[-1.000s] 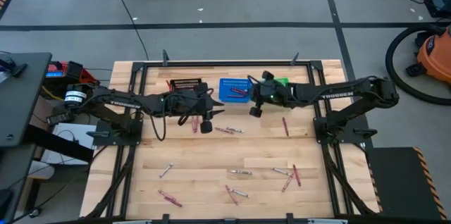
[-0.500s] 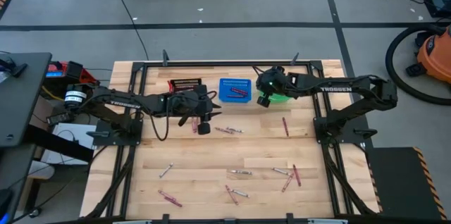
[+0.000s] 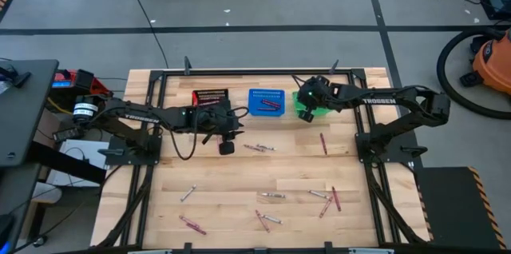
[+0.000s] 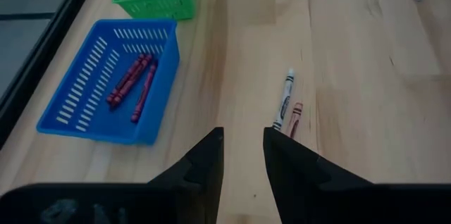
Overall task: Sort crayons
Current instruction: Put the white crayon into the green bin
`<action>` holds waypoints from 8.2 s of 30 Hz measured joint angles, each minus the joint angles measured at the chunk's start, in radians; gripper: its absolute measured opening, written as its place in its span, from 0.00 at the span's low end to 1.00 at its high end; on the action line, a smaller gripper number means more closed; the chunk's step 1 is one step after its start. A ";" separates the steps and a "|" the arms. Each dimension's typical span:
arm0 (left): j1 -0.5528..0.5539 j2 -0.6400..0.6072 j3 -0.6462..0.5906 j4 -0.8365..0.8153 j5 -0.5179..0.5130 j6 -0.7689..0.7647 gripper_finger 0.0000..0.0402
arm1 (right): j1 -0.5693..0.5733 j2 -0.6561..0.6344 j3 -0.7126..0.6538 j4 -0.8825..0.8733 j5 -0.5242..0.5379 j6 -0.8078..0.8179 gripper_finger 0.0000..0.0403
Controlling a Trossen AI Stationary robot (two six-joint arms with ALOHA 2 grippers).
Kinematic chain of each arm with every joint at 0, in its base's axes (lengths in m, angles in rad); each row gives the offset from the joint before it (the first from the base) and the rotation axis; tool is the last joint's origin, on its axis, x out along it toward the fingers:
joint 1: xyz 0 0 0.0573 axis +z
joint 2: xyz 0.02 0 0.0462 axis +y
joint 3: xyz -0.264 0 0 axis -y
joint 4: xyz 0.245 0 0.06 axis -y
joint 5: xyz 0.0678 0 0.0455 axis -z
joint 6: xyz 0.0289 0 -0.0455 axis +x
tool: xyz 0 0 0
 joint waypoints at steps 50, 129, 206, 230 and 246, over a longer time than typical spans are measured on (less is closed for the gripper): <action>-0.001 0.000 0.000 -0.164 0.000 -0.053 0.28 | 0.396 0.000 0.162 -0.475 -0.110 0.419 0.20; -0.200 0.000 0.000 -0.134 0.000 -0.578 0.28 | 0.998 0.000 0.162 -0.487 -0.215 1.041 0.20; -0.175 0.000 -0.001 -0.118 -0.023 -0.582 0.28 | 1.176 0.324 0.162 -0.310 -0.241 1.268 0.20; -0.175 0.000 -0.001 -0.119 -0.023 -0.581 0.28 | 1.133 0.367 0.164 -0.313 -0.226 1.182 0.04; -0.175 0.000 -0.001 -0.119 -0.023 -0.581 0.28 | 1.019 0.270 0.159 -0.314 -0.217 1.033 0.03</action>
